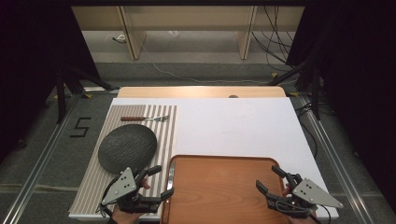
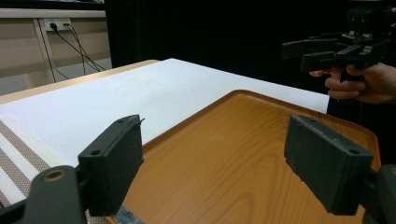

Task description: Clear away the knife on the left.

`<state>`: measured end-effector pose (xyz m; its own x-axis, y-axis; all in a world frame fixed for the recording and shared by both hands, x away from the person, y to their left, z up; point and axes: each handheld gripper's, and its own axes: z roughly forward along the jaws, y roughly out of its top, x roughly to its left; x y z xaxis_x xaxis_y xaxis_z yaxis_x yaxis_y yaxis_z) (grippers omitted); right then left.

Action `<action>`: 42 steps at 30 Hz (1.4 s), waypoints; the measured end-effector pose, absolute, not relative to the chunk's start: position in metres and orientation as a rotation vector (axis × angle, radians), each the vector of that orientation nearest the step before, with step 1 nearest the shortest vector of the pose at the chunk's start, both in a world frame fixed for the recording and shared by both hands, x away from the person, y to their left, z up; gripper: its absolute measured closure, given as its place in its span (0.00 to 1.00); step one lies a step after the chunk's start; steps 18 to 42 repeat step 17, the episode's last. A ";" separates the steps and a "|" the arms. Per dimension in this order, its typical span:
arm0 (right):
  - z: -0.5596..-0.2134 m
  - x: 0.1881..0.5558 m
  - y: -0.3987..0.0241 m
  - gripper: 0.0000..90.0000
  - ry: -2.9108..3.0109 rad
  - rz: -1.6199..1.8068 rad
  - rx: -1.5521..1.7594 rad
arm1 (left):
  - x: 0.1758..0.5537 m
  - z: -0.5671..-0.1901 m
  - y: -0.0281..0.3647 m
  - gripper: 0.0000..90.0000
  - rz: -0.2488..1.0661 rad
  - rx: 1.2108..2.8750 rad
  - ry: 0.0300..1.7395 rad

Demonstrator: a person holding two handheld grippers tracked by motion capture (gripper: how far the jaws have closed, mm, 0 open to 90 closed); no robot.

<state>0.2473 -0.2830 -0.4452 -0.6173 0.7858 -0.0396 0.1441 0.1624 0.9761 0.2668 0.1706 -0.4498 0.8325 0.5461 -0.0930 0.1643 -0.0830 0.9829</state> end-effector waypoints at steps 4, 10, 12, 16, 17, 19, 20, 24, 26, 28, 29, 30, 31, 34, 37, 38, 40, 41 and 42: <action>-0.445 0.247 -0.283 0.31 1.886 1.488 0.879 | 0.267 -0.450 0.172 0.21 0.339 1.643 0.569; -0.445 0.247 -0.283 0.31 1.886 1.487 0.879 | 0.267 -0.450 0.173 0.21 0.339 1.641 0.573; -0.445 0.247 -0.283 0.31 1.885 1.488 0.879 | 0.267 -0.450 0.173 0.21 0.340 1.641 0.572; -0.445 0.247 -0.283 0.31 1.881 1.490 0.877 | 0.267 -0.450 0.173 0.21 0.338 1.643 0.574; -0.445 0.247 -0.283 0.31 1.881 1.491 0.878 | 0.268 -0.450 0.172 0.21 0.336 1.642 0.575; -0.445 0.247 -0.283 0.31 1.881 1.491 0.878 | 0.268 -0.450 0.172 0.21 0.336 1.642 0.575; -0.445 0.247 -0.283 0.31 1.881 1.491 0.878 | 0.268 -0.450 0.172 0.21 0.336 1.642 0.575; -0.445 0.247 -0.283 0.31 1.881 1.491 0.878 | 0.268 -0.450 0.172 0.21 0.336 1.642 0.575; -0.445 0.247 -0.283 0.31 1.881 1.491 0.878 | 0.268 -0.450 0.172 0.21 0.336 1.642 0.575; -0.445 0.247 -0.283 0.31 1.881 1.491 0.878 | 0.268 -0.450 0.172 0.21 0.336 1.642 0.575; -0.445 0.247 -0.283 0.31 1.881 1.491 0.878 | 0.268 -0.450 0.172 0.21 0.336 1.642 0.575; -0.445 0.247 -0.283 0.31 1.881 1.491 0.878 | 0.268 -0.450 0.172 0.21 0.336 1.642 0.575; -0.445 0.247 -0.283 0.31 1.881 1.491 0.878 | 0.268 -0.450 0.172 0.21 0.336 1.642 0.575; -0.445 0.247 -0.283 0.31 1.881 1.491 0.878 | 0.268 -0.450 0.172 0.21 0.336 1.642 0.575; -0.445 0.247 -0.283 0.31 1.881 1.491 0.878 | 0.268 -0.450 0.172 0.21 0.336 1.642 0.575; -0.445 0.247 -0.283 0.31 1.881 1.491 0.878 | 0.268 -0.450 0.172 0.21 0.336 1.642 0.575; -0.445 0.247 -0.283 0.31 1.881 1.491 0.878 | 0.268 -0.450 0.172 0.21 0.336 1.642 0.575; -0.445 0.247 -0.283 0.31 1.881 1.491 0.878 | 0.268 -0.450 0.172 0.21 0.336 1.642 0.575; -0.445 0.247 -0.283 0.31 1.881 1.491 0.878 | 0.268 -0.450 0.172 0.21 0.336 1.642 0.575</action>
